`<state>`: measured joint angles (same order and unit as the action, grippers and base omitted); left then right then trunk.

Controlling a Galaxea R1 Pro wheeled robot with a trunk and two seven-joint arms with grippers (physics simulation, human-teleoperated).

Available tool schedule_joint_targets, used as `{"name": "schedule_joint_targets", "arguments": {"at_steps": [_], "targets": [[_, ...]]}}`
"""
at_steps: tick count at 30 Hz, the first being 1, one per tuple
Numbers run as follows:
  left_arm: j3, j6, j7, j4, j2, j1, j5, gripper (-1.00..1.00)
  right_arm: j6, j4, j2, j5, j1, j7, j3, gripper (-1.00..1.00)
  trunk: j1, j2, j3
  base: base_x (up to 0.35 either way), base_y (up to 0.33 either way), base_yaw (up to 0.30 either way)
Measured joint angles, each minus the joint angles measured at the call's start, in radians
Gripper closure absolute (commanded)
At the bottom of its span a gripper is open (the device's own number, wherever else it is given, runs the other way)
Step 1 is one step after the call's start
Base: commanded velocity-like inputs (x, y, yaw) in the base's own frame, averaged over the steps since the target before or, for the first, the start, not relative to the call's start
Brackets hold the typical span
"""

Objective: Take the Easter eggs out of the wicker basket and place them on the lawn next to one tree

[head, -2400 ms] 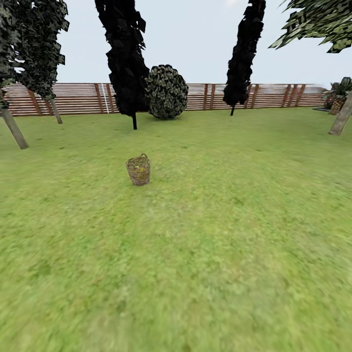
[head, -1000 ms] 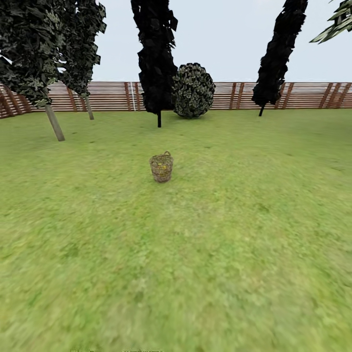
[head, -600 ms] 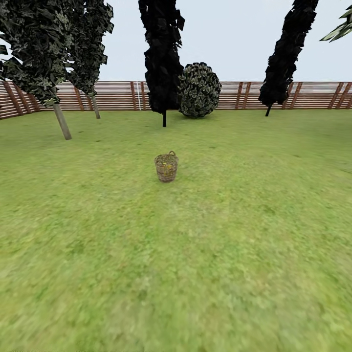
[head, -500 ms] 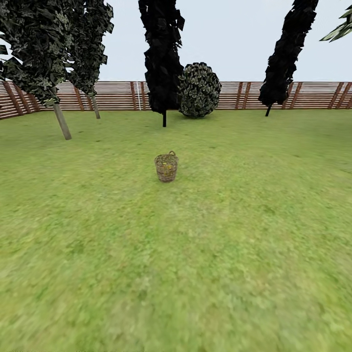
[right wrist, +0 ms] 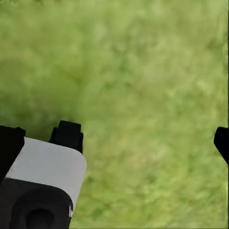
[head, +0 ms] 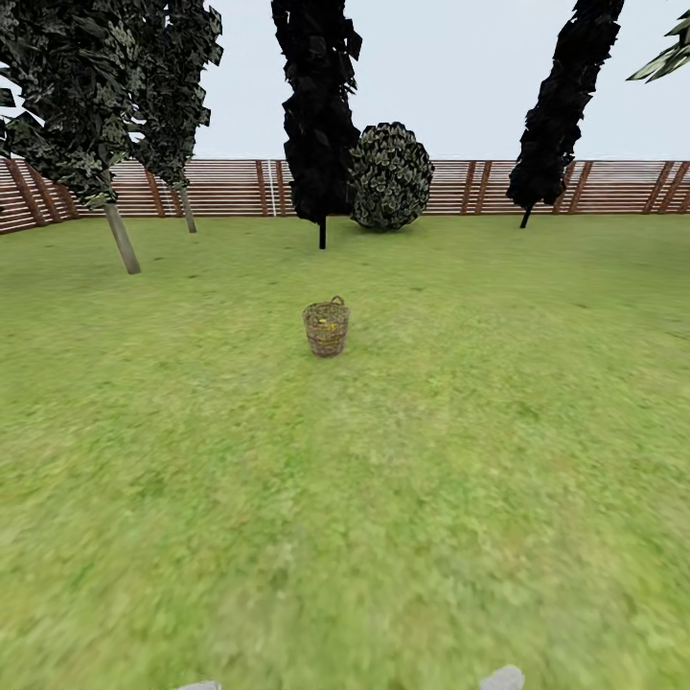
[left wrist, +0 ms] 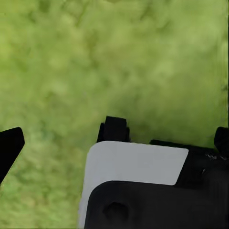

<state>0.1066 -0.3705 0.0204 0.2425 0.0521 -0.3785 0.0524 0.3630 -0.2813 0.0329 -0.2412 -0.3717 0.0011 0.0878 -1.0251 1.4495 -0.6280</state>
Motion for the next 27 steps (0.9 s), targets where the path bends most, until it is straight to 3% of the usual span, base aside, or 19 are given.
{"name": "schedule_joint_targets", "arguments": {"at_steps": [4,7,11,13,15,20,24,27], "targets": [[0.002,-0.019,0.012,0.003,-0.02,-0.074,-0.002,-1.0,0.028,-0.004,-0.001,0.002,-0.065,0.001,-0.001,-1.0,0.0,0.0,0.0,0.0,0.0,0.0],[0.002,-0.022,0.025,-0.001,-0.019,-0.088,-0.004,-1.0,0.029,0.002,-0.001,0.001,-0.078,0.001,0.001,-1.0,0.0,0.0,0.0,0.0,0.0,0.0],[-0.002,-0.032,0.042,-0.064,0.009,-0.09,-0.005,-1.0,0.029,0.007,0.0,0.002,-0.086,0.002,0.001,-1.0,0.0,0.0,0.0,0.0,0.0,0.0],[-0.004,-0.021,0.057,-0.186,0.02,-0.083,-0.004,-1.0,0.027,0.021,-0.003,0.001,-0.085,0.002,0.001,-1.0,0.0,0.0,-0.001,0.0,0.0,0.0],[-0.004,-0.004,0.063,-0.245,0.024,-0.06,-0.004,-1.0,0.022,0.042,-0.004,0.0,-0.082,0.0,0.001,-1.0,0.0,0.0,-0.001,0.0,0.0,0.0],[-0.003,0.036,0.07,-0.289,0.036,0.054,-0.003,-1.0,-0.013,0.121,-0.005,0.0,-0.079,-0.001,0.001,-1.0,0.0,0.0,-0.001,0.0,0.0,0.0],[-0.003,0.043,0.069,-0.292,0.017,0.073,-0.001,-1.0,-0.038,0.153,-0.006,0.002,-0.077,-0.001,0.001,-1.0,0.0,0.0,0.0,0.0,0.0,0.0],[-0.001,0.069,0.062,-0.285,-0.018,0.078,-0.001,-1.0,-0.046,0.179,-0.005,0.003,-0.076,-0.001,0.0,-1.0,0.0,0.0,0.0,0.0,0.0,0.0]]}}
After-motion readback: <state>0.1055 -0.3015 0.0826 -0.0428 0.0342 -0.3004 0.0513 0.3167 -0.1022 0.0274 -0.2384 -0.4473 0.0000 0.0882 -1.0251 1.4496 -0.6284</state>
